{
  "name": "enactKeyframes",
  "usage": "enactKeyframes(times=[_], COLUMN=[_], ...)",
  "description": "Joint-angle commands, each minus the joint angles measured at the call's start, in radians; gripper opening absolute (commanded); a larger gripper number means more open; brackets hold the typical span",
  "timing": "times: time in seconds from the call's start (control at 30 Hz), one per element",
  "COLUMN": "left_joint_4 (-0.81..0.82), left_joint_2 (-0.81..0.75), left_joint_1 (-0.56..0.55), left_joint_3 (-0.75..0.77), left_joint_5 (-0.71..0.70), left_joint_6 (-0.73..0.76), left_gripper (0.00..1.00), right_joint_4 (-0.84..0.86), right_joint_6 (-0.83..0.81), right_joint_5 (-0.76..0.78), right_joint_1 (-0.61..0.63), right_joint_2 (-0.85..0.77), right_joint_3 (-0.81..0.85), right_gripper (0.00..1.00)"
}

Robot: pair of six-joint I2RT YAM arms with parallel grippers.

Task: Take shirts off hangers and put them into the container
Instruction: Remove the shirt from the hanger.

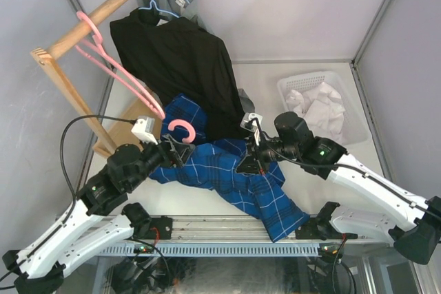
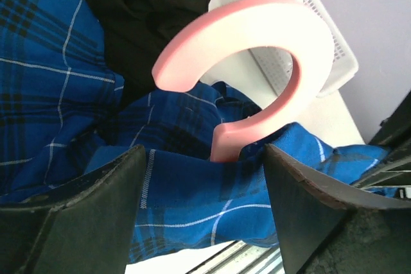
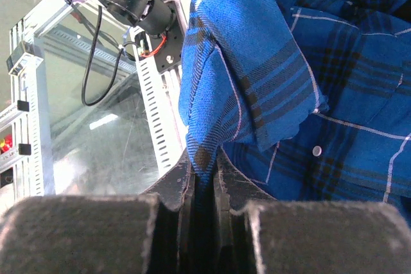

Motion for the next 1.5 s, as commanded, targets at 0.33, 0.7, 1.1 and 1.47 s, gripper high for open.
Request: enactKeyframes(times=[0.33,0.7,1.1,1.47], left_joint_4=[0.090,0.080,0.063,0.043], left_joint_2=[0.035,0.108,0.056,0.008], left_joint_1=[-0.078,-0.078,-0.078,-0.078], left_joint_3=[-0.011,-0.017,-0.036,-0.065], left_joint_5=[-0.232,-0.149,-0.192,-0.167], left_joint_6=[-0.019,-0.027,0.005,0.002], left_gripper=[0.72,0.62,0.26,0.03], right_joint_4=[0.081,0.060,-0.087,-0.001], right_joint_6=[0.002,-0.013,-0.067,-0.034], right_joint_5=[-0.051,-0.102,-0.141,-0.040], right_joint_1=[0.019,0.026,0.055,0.055], right_joint_2=[0.007,0.026,0.097,0.057], right_joint_3=[0.022,0.037,0.102,0.103], right_gripper=[0.00,0.00,0.00,0.51])
